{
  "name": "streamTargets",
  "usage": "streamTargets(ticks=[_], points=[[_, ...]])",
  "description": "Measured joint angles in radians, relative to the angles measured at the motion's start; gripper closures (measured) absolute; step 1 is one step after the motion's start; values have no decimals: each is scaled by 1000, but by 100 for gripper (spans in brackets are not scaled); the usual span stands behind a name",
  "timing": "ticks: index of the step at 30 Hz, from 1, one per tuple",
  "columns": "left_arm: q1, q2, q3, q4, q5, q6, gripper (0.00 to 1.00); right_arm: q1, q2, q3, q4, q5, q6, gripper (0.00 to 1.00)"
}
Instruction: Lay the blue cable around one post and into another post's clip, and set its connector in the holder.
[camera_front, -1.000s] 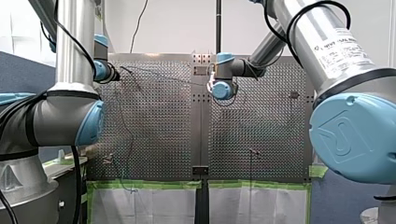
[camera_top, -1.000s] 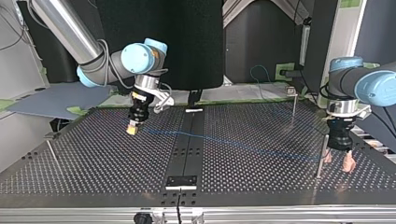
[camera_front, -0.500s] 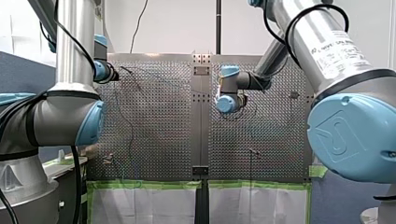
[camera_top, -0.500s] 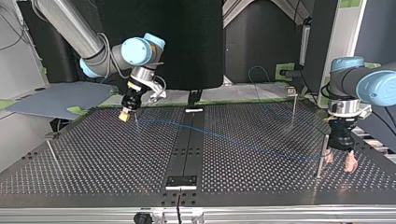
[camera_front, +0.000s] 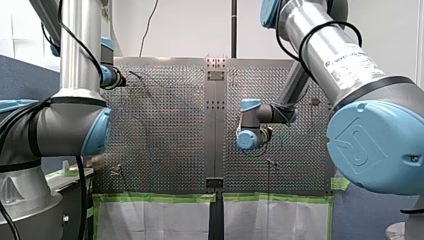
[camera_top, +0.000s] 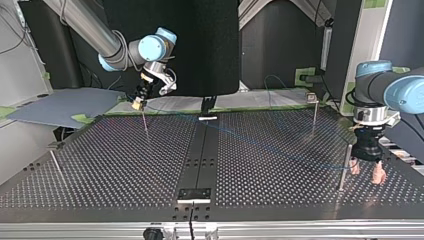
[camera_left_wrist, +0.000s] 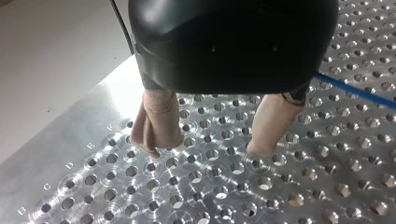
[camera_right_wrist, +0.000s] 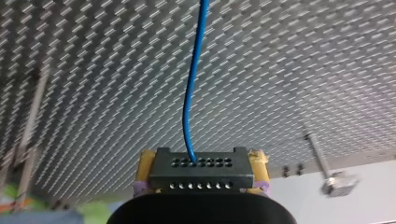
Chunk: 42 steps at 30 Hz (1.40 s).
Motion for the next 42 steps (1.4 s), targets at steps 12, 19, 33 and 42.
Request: streamTargets(ticks=[12,19,33,42], points=[[0,1,0,-2,0,6,0,-34,57,106,-106,19,-4,100],[0,0,0,-2,0,6,0,-93,59,171,-171,30,-7,100],[-6,0,0,-8,0,11,0,-222,67,299,-253,-92,-114,100],[-6,0,1,-10,0,16,0,-310,102,350,-256,-180,-180,100]])
